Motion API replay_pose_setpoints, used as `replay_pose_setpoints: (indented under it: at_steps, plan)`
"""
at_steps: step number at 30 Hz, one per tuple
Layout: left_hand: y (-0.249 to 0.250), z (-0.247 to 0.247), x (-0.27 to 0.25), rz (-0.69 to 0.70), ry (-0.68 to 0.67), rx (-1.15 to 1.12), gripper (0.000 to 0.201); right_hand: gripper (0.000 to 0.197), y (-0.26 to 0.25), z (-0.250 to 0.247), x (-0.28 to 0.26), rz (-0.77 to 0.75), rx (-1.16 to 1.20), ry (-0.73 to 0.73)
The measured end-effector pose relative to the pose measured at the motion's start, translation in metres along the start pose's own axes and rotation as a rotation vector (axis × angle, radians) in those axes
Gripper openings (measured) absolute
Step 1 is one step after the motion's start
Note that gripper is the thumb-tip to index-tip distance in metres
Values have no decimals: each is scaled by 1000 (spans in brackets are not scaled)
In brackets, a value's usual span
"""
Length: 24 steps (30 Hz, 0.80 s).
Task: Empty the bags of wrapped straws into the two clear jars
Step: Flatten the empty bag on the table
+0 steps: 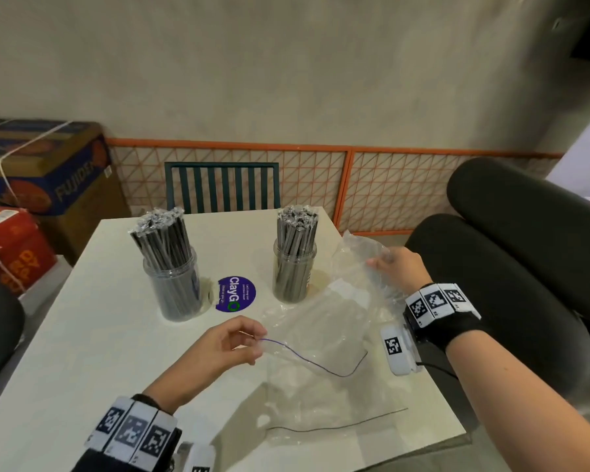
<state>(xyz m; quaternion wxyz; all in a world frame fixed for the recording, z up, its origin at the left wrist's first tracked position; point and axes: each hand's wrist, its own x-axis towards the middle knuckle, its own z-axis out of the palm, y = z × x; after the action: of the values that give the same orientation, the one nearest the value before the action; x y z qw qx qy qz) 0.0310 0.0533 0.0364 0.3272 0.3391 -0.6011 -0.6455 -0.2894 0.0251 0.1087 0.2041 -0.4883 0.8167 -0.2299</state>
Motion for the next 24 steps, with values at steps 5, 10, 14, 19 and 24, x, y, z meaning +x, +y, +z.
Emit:
replay_pose_setpoints:
  at_steps: [5,10,14,19,24]
  plan:
    - [6,16,1,85,63,239,14,37,0,2,0,5,12,-32]
    - [1,15,6,361,551,616,32,39,11,5,2,8,17,-66]
    - [-8,10,7,334,750,644,39,31,14,4,2,-13,-31,-16]
    - [-6,7,14,10,358,411,35,25,-1,2,-12,-281,-13,-177]
    - [16,44,50,-183,54,227,75,27,-47,19,-35,-595,-54,-299]
